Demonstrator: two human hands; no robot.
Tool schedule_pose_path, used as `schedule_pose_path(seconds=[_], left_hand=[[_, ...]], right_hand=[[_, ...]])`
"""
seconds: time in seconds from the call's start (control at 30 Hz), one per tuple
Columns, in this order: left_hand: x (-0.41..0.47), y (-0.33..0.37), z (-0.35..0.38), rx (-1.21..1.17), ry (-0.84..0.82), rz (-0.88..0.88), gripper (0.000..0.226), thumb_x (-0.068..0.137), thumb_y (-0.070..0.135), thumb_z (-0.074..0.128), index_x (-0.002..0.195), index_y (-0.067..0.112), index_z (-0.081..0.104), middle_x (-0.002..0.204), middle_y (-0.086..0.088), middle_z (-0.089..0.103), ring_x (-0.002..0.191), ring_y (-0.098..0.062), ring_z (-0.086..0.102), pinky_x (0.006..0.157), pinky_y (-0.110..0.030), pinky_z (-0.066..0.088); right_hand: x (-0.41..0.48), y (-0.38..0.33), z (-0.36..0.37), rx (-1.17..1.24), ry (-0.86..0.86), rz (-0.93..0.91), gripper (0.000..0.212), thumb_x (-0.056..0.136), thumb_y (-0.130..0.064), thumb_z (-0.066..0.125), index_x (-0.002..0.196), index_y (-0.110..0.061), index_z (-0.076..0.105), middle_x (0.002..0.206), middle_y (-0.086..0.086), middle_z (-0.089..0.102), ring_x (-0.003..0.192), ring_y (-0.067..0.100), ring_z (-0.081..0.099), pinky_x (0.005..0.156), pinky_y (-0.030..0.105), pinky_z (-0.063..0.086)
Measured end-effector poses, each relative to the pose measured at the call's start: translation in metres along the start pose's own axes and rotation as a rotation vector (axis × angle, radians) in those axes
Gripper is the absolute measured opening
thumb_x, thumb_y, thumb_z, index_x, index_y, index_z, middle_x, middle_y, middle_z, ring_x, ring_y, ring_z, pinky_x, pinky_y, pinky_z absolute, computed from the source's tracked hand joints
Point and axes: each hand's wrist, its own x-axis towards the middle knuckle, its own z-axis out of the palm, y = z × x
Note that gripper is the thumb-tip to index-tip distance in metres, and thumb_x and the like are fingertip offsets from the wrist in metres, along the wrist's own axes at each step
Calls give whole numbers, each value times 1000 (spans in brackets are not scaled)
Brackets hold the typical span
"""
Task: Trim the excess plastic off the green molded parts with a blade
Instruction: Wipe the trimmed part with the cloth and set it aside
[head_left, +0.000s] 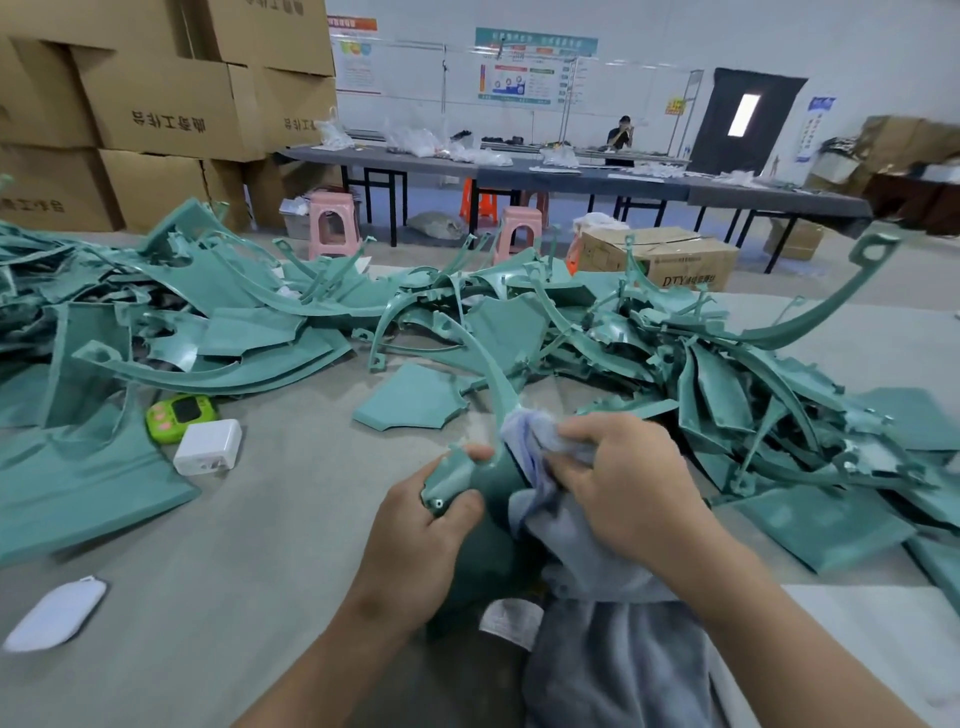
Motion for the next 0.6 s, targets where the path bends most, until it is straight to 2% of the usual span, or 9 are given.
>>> schedule_pose_path(seconds=[0.07, 0.13, 0.2, 0.27, 0.33, 0.4, 0.47, 0.53, 0.6], left_hand=[[2, -1, -1, -5, 19, 9, 38, 79, 25, 59, 110, 43, 71, 90, 12, 75, 76, 0, 66, 66, -12, 49], [5, 0, -2, -17, 52, 2, 39, 78, 25, 59, 111, 44, 71, 93, 13, 75, 79, -1, 66, 69, -14, 51], [8, 3, -3, -100, 118, -54, 40, 76, 26, 60, 109, 45, 73, 97, 12, 76, 86, -8, 69, 75, -25, 55], [9, 4, -7, -200, 183, -112, 39, 75, 27, 62, 108, 44, 74, 98, 7, 78, 89, -15, 70, 78, -31, 58], [11, 5, -11, -312, 202, -181, 40, 76, 27, 64, 113, 41, 74, 103, 1, 78, 97, -23, 72, 86, -40, 58], [14, 7, -15, -362, 226, -240, 36, 83, 24, 68, 115, 38, 74, 103, 1, 79, 95, -23, 74, 82, -39, 58], [15, 7, -15, -317, 310, -261, 29, 90, 19, 67, 114, 34, 75, 97, 2, 79, 88, -19, 75, 74, -36, 59], [11, 8, -16, -189, 394, -157, 30, 89, 23, 66, 111, 41, 75, 94, 9, 79, 87, -16, 75, 76, -36, 59], [1, 9, -19, 83, 358, 82, 38, 87, 34, 61, 121, 48, 67, 95, 25, 74, 86, -2, 72, 78, -26, 57]], right_hand=[[-19, 3, 6, -267, -75, -109, 38, 68, -60, 38, 92, -37, 57, 78, -6, 61, 73, 22, 63, 51, 30, 42], [-28, 2, 14, -466, -167, -211, 28, 74, -51, 41, 92, -39, 59, 93, -13, 58, 86, 15, 64, 52, 25, 25], [-27, -3, 9, -455, -84, -160, 17, 74, -38, 49, 83, -42, 62, 85, -14, 58, 76, 13, 62, 54, 25, 29], [-17, 0, -3, -398, 86, 12, 20, 69, -33, 54, 83, -45, 61, 85, -16, 60, 78, 14, 56, 70, 29, 41], [-13, 1, -7, -498, 220, 90, 42, 74, -28, 62, 114, -40, 65, 114, -10, 64, 106, 20, 52, 97, 35, 30], [-15, -11, 1, -343, 351, -27, 58, 80, -12, 69, 135, -25, 61, 132, -5, 63, 122, 17, 49, 108, 29, 24], [-24, -30, 16, -54, 324, -141, 50, 86, -14, 70, 131, -34, 61, 126, -21, 62, 112, 1, 55, 109, 23, 33], [-31, -43, 35, 280, 91, -52, 41, 89, -40, 62, 130, -41, 57, 119, -32, 60, 105, -10, 58, 102, 27, 47], [-34, -52, 50, 790, -203, 11, 49, 88, -44, 62, 136, -39, 58, 124, -22, 68, 116, -1, 62, 103, 33, 51]])
